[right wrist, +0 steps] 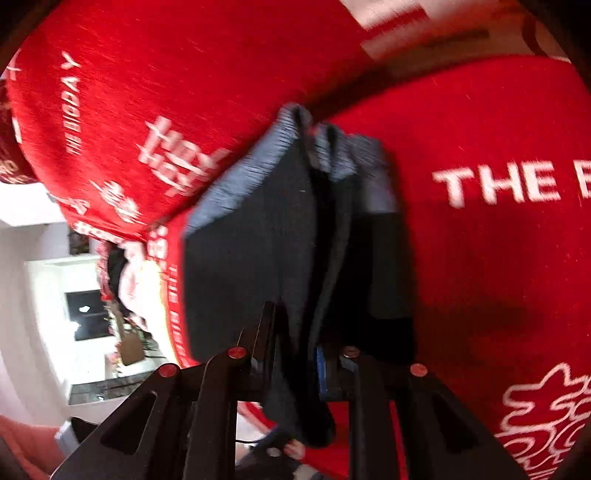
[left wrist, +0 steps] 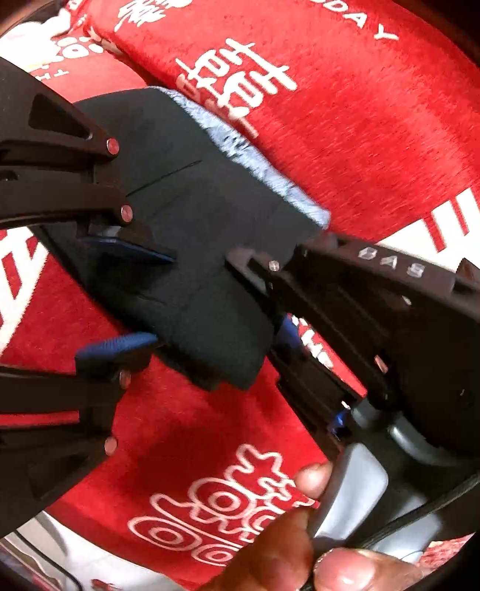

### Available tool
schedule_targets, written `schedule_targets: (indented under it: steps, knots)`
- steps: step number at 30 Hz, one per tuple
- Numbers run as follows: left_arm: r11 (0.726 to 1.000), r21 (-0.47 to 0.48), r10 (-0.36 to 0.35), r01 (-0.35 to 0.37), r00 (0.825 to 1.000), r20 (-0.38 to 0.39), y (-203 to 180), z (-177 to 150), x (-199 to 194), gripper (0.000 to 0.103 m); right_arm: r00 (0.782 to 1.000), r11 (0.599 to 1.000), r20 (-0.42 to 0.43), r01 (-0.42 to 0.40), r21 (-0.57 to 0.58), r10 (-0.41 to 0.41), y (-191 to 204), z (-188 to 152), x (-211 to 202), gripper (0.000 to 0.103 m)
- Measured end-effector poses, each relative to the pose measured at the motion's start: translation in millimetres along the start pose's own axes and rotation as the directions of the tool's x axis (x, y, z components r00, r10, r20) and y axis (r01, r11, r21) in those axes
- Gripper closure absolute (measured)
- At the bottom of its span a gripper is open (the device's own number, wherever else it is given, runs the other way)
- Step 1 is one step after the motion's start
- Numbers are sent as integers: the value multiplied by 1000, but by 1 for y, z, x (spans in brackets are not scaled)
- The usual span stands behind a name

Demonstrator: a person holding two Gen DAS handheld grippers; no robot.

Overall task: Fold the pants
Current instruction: 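Grasp the pants end with the right gripper and fold it over while the left gripper holds, then press the folded stack flat with both grippers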

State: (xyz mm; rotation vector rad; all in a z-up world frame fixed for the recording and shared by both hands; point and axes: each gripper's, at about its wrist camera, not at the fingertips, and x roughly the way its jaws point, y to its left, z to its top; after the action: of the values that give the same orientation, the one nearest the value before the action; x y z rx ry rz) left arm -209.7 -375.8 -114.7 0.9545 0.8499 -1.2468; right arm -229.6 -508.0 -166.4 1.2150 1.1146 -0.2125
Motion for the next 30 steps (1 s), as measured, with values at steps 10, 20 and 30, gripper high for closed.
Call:
schedule_targets:
  steps: [10,20,30]
  knots:
    - [955,-293,3,-39,992,-124,98,-29,-35,37,968,970,51,245,0,-244,7,-32,-29,69]
    - [821,-543,3,-174,954,-300,165,-77,3,37,953,945,138,291,-150,-271,70,-29,-29,69]
    - [816,-553,-3,-168,956,-294,162,-83,8,27,946,930,86,324,-174,-313,60,-5,4,69]
